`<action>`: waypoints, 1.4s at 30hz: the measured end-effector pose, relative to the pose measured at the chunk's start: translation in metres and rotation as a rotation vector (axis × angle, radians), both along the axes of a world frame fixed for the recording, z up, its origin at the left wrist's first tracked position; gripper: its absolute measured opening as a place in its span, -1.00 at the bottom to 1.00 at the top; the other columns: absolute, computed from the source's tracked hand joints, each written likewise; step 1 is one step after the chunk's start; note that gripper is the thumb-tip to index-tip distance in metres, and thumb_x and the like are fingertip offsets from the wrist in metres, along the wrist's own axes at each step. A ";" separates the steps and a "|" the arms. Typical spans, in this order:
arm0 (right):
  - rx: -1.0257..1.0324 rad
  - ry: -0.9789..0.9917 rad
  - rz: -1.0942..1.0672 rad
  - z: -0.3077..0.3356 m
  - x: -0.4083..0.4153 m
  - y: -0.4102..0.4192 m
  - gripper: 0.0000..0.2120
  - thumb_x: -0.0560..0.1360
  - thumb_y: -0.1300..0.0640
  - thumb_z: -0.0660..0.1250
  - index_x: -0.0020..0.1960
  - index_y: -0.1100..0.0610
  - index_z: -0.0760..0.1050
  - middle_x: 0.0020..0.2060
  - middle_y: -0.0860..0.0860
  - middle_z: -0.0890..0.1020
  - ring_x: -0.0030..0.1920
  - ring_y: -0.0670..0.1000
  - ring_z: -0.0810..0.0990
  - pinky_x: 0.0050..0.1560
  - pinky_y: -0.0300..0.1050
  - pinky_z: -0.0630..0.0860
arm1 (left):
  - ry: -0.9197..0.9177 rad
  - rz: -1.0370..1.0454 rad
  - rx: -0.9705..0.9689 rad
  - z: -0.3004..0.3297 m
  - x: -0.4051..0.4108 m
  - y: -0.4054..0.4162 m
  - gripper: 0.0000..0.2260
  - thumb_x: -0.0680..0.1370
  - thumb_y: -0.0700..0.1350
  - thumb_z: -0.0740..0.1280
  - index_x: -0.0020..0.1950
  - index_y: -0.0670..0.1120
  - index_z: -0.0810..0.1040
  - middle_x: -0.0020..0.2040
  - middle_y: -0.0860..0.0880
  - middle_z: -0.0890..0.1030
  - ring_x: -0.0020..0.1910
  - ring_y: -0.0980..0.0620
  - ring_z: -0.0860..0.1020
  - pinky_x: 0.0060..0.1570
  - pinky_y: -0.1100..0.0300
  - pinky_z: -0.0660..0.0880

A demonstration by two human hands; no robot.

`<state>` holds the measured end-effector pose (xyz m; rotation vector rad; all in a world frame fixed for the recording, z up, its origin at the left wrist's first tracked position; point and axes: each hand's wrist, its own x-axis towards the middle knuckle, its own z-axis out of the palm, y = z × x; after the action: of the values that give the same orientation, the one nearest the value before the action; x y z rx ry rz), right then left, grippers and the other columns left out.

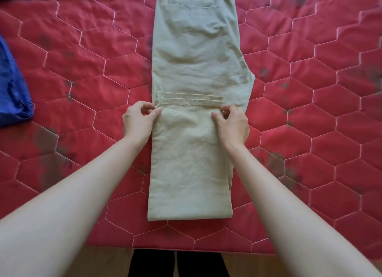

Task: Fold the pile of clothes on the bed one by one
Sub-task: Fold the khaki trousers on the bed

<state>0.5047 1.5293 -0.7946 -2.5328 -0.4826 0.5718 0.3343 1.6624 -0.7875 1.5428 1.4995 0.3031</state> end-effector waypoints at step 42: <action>-0.086 -0.344 0.284 -0.019 0.034 0.046 -0.77 0.57 0.01 0.25 0.14 0.10 0.49 0.13 0.05 0.49 0.22 0.08 0.38 0.19 -0.08 0.30 | 0.275 -1.035 0.601 -0.001 -0.033 -0.116 -0.56 0.61 -0.06 0.09 0.43 -0.22 0.39 0.46 -0.21 0.35 0.47 -0.19 0.28 0.41 -0.18 0.26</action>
<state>0.5384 1.5756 -0.8135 -2.6744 -0.9707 0.2552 0.3013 1.5460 -0.7887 2.6983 0.6181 -0.0958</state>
